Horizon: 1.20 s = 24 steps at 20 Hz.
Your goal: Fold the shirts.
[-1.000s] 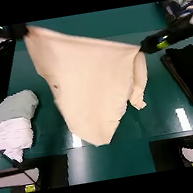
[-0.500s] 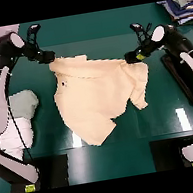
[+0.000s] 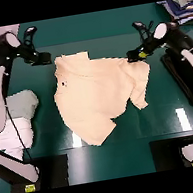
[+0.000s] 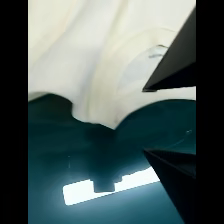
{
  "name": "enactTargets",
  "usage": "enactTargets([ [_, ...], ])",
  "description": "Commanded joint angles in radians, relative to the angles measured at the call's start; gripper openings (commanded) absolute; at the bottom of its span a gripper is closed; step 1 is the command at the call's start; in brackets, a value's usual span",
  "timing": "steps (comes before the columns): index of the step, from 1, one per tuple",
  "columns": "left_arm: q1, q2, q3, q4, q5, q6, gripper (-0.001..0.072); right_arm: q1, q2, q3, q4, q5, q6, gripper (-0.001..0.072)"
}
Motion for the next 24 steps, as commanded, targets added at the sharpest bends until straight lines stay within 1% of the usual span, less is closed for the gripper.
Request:
enactTargets([
  [1, 0.071, 0.094, -0.063, 0.003, -0.142, -0.048, 0.0427, -0.064, 0.127, -0.077, -0.001, 0.085, -0.009, 0.0303],
  [4, 0.073, 0.269, -0.33, -0.004, -0.109, -0.032, 0.0427, -0.116, 0.274, -0.209, 0.012, 0.156, -0.009, 0.0303],
  [6, 0.073, 0.407, -0.576, -0.08, -0.03, -0.02, 0.0427, -0.155, 0.358, -0.29, 0.064, 0.18, -0.014, 0.0303],
  [8, 0.073, 0.545, -0.828, -0.167, 0.046, -0.02, 0.0427, -0.196, 0.426, -0.357, 0.156, 0.169, -0.072, 0.0303],
  [10, 0.073, 0.642, -1.013, -0.251, 0.068, -0.008, 0.0428, -0.245, 0.474, -0.409, 0.246, 0.17, -0.097, 0.0307],
  [11, 0.073, 0.685, -1.095, -0.282, 0.077, 0.003, 0.0428, -0.266, 0.491, -0.428, 0.271, 0.174, -0.099, 0.035],
  [12, 0.073, 0.718, -1.163, -0.313, 0.087, 0.007, 0.0428, -0.282, 0.501, -0.44, 0.281, 0.185, -0.099, 0.0457],
  [13, 0.073, 0.74, -1.214, -0.343, 0.098, 0.014, 0.0428, -0.296, 0.504, -0.442, 0.291, 0.2, -0.099, 0.0491],
  [15, 0.073, 0.758, -1.289, -0.397, 0.125, 0.043, 0.0428, -0.31, 0.504, -0.441, 0.291, 0.219, -0.099, 0.0488],
  [17, 0.073, 0.759, -1.335, -0.467, 0.164, 0.092, 0.0428, -0.311, 0.504, -0.441, 0.291, 0.224, -0.099, 0.0486],
  [19, 0.073, 0.759, -1.371, -0.517, 0.208, 0.119, 0.0428, -0.311, 0.504, -0.441, 0.291, 0.229, -0.099, 0.0485],
  [22, 0.073, 0.759, -1.413, -0.528, 0.237, 0.122, 0.0428, -0.311, 0.504, -0.441, 0.291, 0.244, -0.099, 0.0483],
  [24, 0.073, 0.757, -1.423, -0.552, 0.274, 0.145, 0.0427, -0.311, 0.504, -0.441, 0.291, 0.243, -0.098, 0.0479],
])
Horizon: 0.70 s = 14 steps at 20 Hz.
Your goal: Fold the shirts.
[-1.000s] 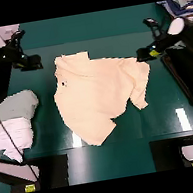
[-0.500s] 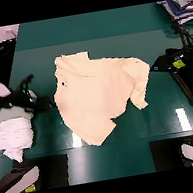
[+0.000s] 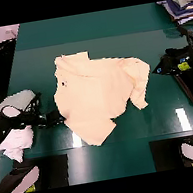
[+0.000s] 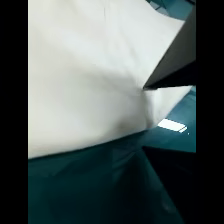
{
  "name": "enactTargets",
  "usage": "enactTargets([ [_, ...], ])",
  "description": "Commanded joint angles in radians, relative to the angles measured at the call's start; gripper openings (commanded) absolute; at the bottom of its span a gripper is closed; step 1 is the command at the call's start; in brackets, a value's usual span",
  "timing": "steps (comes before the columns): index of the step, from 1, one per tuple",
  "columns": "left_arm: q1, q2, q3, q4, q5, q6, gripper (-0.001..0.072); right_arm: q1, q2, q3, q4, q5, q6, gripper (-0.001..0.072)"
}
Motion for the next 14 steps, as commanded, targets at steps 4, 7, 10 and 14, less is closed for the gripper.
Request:
enactTargets([
  [4, 0.0, 0.0, -0.035, -0.072, 0.095, 0.032, 0.038, -0.001, 0.002, -0.001, 0.003, 0.011, 0.0, 0.0476],
  [7, 0.0, 0.0, -0.035, -0.101, 0.097, 0.093, 0.0023, -0.002, 0.002, -0.004, -0.006, 0.021, 0.003, 0.0476],
  [10, 0.0, 0.003, -0.005, -0.101, 0.082, 0.11, 0.0022, -0.005, 0.002, -0.084, -0.009, 0.036, 0.003, 0.0476],
  [14, 0.0, 0.004, 0.148, -0.011, 0.007, 0.11, 0.0022, -0.063, 0.001, -0.303, -0.007, -0.012, 0.003, 0.0476],
])
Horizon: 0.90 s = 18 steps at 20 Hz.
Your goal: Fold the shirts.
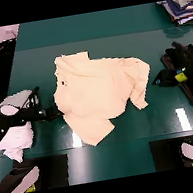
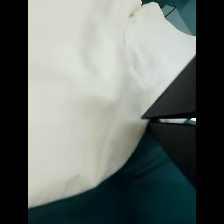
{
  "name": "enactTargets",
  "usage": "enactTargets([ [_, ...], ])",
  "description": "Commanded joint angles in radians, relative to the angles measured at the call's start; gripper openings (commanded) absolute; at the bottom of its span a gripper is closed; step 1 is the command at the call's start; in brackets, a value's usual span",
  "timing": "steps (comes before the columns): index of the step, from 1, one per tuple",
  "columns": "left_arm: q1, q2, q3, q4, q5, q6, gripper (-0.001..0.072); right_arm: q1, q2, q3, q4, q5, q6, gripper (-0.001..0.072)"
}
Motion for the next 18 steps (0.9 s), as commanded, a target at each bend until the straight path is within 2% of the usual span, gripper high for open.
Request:
enactTargets([
  [1, 0.001, 0.001, 0.109, 0.047, -0.053, 0.01, 0.0022, -0.045, -0.001, -0.178, 0.002, -0.068, 0.001, 0.0476],
  [4, 0.001, 0.001, 0.143, 0.043, -0.05, 0.01, 0.0022, -0.035, -0.001, -0.29, 0.002, -0.16, -0.016, 0.0435],
  [8, 0.001, 0.001, 0.143, 0.044, -0.065, 0.01, 0.0022, 0.027, -0.008, -0.337, 0.003, -0.265, -0.017, 0.0428],
  [11, 0.001, 0.001, 0.142, 0.044, -0.078, 0.01, 0.0022, 0.069, -0.057, -0.335, 0.003, -0.286, -0.017, 0.0425],
  [12, 0.001, 0.001, 0.142, 0.044, -0.083, 0.01, 0.0023, 0.079, -0.08, -0.335, 0.002, -0.286, -0.017, 0.0392],
  [13, 0.001, 0.001, 0.142, 0.044, -0.088, 0.01, 0.0022, 0.089, -0.097, -0.335, 0.003, -0.292, -0.017, 0.0327],
  [17, 0.001, 0.001, 0.142, 0.044, -0.101, 0.01, 0.0023, 0.101, -0.114, -0.336, 0.003, -0.332, -0.017, 0.0322],
  [18, 0.001, 0.001, 0.142, 0.044, -0.101, 0.01, 0.0023, 0.1, -0.114, -0.336, 0.002, -0.331, -0.017, 0.028],
])
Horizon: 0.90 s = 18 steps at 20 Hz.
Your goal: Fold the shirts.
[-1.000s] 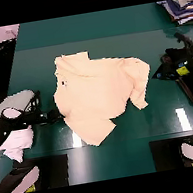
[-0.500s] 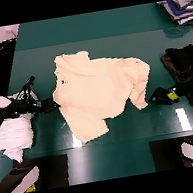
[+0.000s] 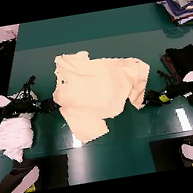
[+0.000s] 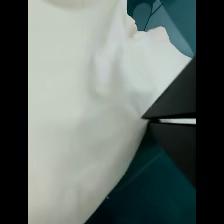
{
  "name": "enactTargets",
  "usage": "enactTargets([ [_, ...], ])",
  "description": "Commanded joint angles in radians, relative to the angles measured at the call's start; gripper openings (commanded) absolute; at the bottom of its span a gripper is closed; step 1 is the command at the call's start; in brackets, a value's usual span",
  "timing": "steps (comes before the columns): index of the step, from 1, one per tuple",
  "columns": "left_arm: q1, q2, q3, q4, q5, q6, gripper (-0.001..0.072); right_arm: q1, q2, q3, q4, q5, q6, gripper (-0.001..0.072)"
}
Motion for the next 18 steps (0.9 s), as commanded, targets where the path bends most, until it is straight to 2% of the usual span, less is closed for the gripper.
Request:
enactTargets([
  [1, 0.001, 0.0, 0.001, 0.0, -0.009, 0.0, 0.0022, 0.003, -0.015, -0.004, -0.029, -0.047, -0.001, 0.0159],
  [3, 0.001, 0.0, 0.001, 0.0, -0.008, 0.0, 0.0023, 0.003, -0.015, -0.004, -0.029, -0.064, -0.001, 0.0133],
  [4, 0.001, 0.0, 0.001, 0.0, -0.008, 0.0, 0.0022, 0.003, -0.015, -0.004, -0.029, -0.072, -0.001, 0.0052],
  [5, 0.001, 0.0, 0.001, 0.0, -0.009, 0.0, 0.0023, 0.003, -0.015, -0.004, -0.029, -0.08, -0.001, 0.0018],
  [9, 0.001, 0.001, 0.003, 0.001, -0.017, 0.001, 0.0022, 0.003, 0.005, -0.004, -0.032, -0.078, -0.001, 0.0016],
  [12, 0.004, 0.002, 0.061, 0.045, -0.079, 0.0, 0.0022, 0.003, 0.127, -0.003, -0.032, -0.006, -0.001, 0.0016],
  [15, 0.004, 0.002, 0.256, 0.074, -0.206, -0.008, 0.0022, 0.003, 0.262, 0.067, -0.03, 0.175, -0.001, 0.0015],
  [18, 0.004, 0.002, 0.552, 0.074, -0.315, -0.038, 0.0022, 0.003, 0.369, 0.24, -0.029, 0.25, 0.023, 0.0015],
])
